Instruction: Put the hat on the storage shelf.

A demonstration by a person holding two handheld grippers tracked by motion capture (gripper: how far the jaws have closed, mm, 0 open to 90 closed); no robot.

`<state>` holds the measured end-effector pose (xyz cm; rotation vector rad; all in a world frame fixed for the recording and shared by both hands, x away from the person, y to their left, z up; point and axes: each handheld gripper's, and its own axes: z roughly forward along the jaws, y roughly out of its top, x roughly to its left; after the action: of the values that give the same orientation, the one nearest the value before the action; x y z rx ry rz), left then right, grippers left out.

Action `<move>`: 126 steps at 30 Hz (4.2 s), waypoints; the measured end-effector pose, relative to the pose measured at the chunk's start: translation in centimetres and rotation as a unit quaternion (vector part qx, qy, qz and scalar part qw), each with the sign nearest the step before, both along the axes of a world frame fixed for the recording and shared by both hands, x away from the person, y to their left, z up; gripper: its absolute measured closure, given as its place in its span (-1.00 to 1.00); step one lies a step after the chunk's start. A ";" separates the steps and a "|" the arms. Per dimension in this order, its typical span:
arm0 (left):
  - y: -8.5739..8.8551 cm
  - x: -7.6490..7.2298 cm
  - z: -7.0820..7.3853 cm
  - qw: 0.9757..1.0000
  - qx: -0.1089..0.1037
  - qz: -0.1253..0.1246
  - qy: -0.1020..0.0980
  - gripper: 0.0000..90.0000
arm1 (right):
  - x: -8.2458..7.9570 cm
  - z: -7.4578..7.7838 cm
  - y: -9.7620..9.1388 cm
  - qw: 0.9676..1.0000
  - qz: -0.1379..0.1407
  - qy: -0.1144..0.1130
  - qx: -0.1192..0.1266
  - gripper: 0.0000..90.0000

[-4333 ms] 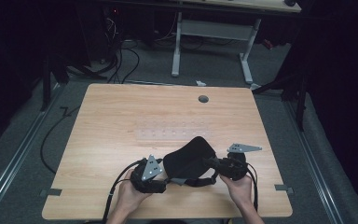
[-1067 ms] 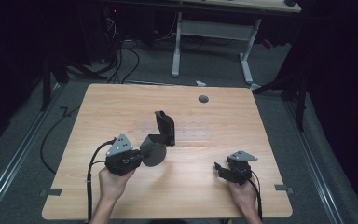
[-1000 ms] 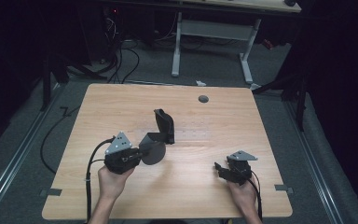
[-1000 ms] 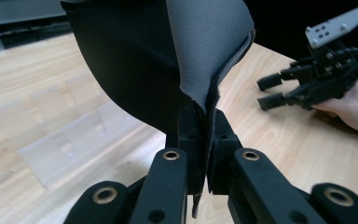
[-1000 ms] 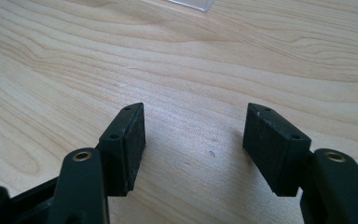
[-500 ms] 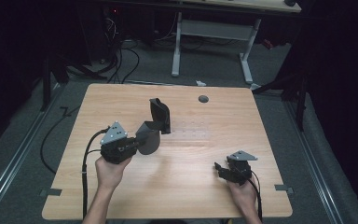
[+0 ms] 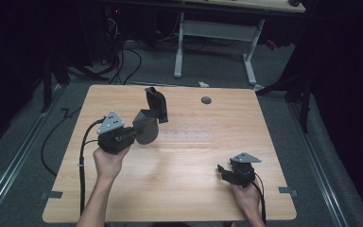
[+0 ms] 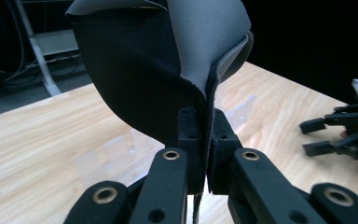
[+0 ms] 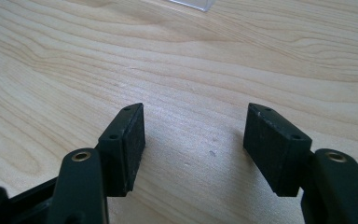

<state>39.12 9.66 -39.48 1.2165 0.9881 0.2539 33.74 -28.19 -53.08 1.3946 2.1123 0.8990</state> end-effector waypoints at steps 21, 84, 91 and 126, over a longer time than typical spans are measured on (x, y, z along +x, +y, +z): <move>0.4 3.8 -1.4 0.998 0.035 0.045 -0.009 0.93 | 0.0 0.0 0.0 1.000 0.000 0.000 -0.001 -0.15; 0.3 3.6 -5.9 0.996 0.038 0.068 0.030 0.90 | -0.1 0.0 0.1 1.000 0.000 0.000 -0.001 -0.16; 0.6 3.2 -6.4 0.996 0.032 0.071 0.039 0.89 | -0.1 0.0 0.1 1.000 0.000 0.000 -0.001 -0.16; 1.8 2.0 -6.8 0.994 0.036 0.095 0.052 0.25 | -0.1 0.0 0.1 1.000 0.002 0.001 -0.001 -0.18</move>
<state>41.08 11.50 -46.26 1.2121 1.1956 0.3812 33.65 -28.09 -53.09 1.3913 2.1171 0.8982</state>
